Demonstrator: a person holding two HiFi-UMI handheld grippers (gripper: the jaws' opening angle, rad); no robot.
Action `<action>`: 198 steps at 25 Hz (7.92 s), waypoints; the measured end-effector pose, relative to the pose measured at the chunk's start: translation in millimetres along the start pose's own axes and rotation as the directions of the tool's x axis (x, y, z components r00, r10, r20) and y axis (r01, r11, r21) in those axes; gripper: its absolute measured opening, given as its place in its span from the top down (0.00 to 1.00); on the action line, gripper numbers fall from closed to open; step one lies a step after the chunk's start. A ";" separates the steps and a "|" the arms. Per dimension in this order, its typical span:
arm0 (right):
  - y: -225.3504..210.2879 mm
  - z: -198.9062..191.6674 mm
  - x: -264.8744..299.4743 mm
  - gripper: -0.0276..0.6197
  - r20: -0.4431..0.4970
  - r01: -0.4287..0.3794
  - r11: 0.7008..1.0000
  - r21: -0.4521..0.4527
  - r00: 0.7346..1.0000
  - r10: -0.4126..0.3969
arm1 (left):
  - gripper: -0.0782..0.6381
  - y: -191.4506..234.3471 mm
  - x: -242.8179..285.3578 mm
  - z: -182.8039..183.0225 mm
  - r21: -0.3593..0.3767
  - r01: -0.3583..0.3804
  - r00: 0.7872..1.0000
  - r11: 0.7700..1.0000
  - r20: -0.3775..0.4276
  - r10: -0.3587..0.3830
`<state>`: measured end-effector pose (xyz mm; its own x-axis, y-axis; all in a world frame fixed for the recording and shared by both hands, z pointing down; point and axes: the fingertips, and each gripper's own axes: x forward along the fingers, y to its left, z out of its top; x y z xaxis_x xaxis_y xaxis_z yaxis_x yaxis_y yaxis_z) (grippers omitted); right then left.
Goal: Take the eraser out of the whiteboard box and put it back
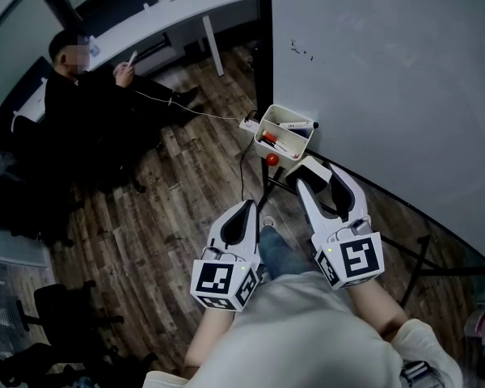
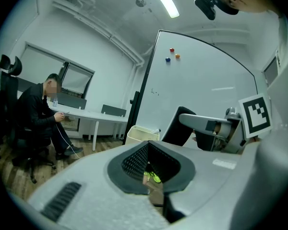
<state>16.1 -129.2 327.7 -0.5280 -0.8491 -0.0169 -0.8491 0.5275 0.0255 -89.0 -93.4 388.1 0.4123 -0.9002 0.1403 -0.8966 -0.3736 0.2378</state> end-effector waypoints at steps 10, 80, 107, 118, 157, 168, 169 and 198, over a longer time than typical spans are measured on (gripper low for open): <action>-9.1 5.0 21.4 0.63 0.005 -0.003 1.000 -0.009 1.000 0.003 | 0.89 11.1 16.2 5.3 -0.003 -0.005 1.000 1.000 -0.006 0.005; -37.7 -66.1 102.6 0.63 -0.161 -0.001 1.000 -0.012 0.987 -0.001 | 0.88 60.8 75.1 6.4 -0.038 -0.029 0.999 0.999 -0.039 0.027; -32.0 -53.2 96.1 0.52 -0.139 -0.003 1.000 -0.003 0.990 0.003 | 0.88 52.0 65.3 8.3 -0.035 -0.021 0.999 0.999 -0.031 0.020; -24.7 -41.4 80.2 0.52 -0.109 -0.001 1.000 0.006 0.994 0.001 | 0.88 44.4 54.2 7.2 -0.030 -0.018 1.000 0.999 -0.026 0.017; 13.5 -28.0 1.0 0.89 -0.071 -0.013 0.999 0.029 0.997 0.015 | 0.88 8.2 -1.4 -3.6 -0.004 -0.009 1.000 1.000 -0.015 0.009; 23.4 -31.6 -15.9 0.95 -0.079 -0.032 0.998 0.045 0.996 0.035 | 0.88 -1.3 -12.9 -9.5 -0.003 -0.016 1.000 1.000 -0.014 0.016; 24.3 -31.0 -17.0 0.95 -0.078 -0.034 0.998 0.045 0.996 0.037 | 0.88 -2.1 -14.0 -9.4 -0.003 -0.016 1.000 1.000 -0.013 0.016; 25.0 -31.2 -26.6 0.95 -0.074 -0.034 0.998 0.045 0.997 0.038 | 0.89 -7.0 -19.9 -12.1 -0.007 -0.038 0.999 0.999 -0.006 0.038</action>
<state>9.3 -94.3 360.0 -0.5572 -0.8283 0.0585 -0.8302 0.5572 -0.0191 -89.0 -70.2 395.3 0.3786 -0.9125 0.1546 -0.9105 -0.3373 0.2391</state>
